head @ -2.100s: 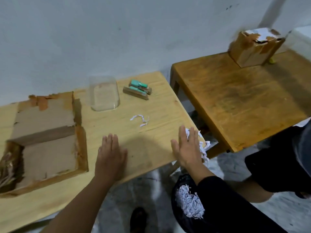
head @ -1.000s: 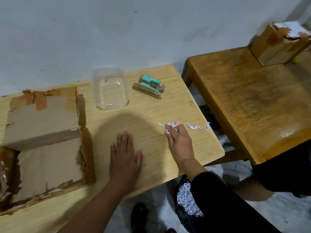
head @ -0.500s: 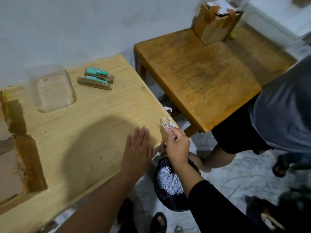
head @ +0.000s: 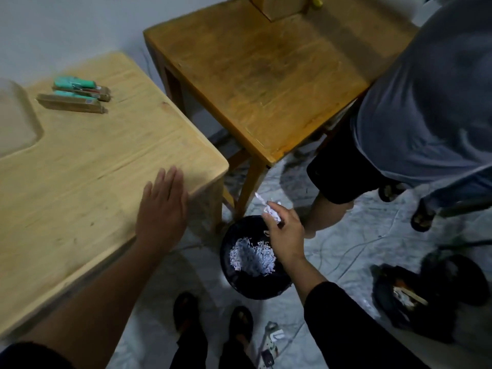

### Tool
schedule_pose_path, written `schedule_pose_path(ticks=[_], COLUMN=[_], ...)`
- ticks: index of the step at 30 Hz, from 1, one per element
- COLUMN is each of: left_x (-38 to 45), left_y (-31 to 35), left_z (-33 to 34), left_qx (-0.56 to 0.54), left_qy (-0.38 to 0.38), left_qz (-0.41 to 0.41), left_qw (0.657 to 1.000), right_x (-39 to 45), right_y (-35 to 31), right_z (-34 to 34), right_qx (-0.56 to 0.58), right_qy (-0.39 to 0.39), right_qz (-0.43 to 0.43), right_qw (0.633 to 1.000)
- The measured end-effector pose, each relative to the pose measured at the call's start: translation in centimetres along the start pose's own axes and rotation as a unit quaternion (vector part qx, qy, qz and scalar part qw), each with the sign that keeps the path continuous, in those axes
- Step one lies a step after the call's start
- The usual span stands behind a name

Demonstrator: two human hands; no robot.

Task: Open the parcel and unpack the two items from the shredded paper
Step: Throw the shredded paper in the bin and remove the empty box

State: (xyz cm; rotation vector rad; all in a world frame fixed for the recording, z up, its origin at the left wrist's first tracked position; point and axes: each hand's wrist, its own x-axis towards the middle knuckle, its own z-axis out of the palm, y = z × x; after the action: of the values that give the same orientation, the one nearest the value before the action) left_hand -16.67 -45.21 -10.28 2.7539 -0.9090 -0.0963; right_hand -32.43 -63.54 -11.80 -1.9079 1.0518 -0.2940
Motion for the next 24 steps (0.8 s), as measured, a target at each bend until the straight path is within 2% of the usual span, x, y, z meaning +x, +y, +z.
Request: schedule_pose_path(ticks=[3, 6, 8, 12, 15, 21, 24], left_x=[0.0, -0.7, -1.5, -3.3, -4.5, -4.2, -4.5], left_y=[0.7, 1.9, 2.5, 3.7, 4.4, 3.5, 1.6], left_z=[-0.4, -0.6, -0.5, -1.4, -3.3, -10.7, -15.1], left_qx=[-0.017, -0.031, -0.023, -0.033, -0.024, -0.015, 0.008], left_qy=[0.020, 0.014, -0.003, -0.003, -0.021, -0.015, 0.026], left_qz=[-0.018, -0.048, -0.050, -0.035, -0.031, -0.091, -0.119], left_qw=[0.999, 0.998, 0.998, 0.999, 0.999, 0.996, 0.993], right_x=[0.4, 0.7, 1.0, 0.7, 0.3, -1.4, -2.7], right_y=[2.0, 2.0, 0.9, -3.9, -7.8, -17.0, -21.7], right_z=[-1.1, -2.0, -2.5, -4.0, -4.5, -4.7, -4.3], right_qx=[-0.152, -0.301, -0.357, -0.426, -0.433, -0.445, -0.436], right_qy=[-0.097, -0.187, -0.218, -0.227, -0.210, -0.176, -0.157], right_qz=[-0.009, 0.008, 0.019, -0.070, -0.124, -0.251, -0.311], right_qw=[0.984, 0.935, 0.908, 0.873, 0.868, 0.842, 0.830])
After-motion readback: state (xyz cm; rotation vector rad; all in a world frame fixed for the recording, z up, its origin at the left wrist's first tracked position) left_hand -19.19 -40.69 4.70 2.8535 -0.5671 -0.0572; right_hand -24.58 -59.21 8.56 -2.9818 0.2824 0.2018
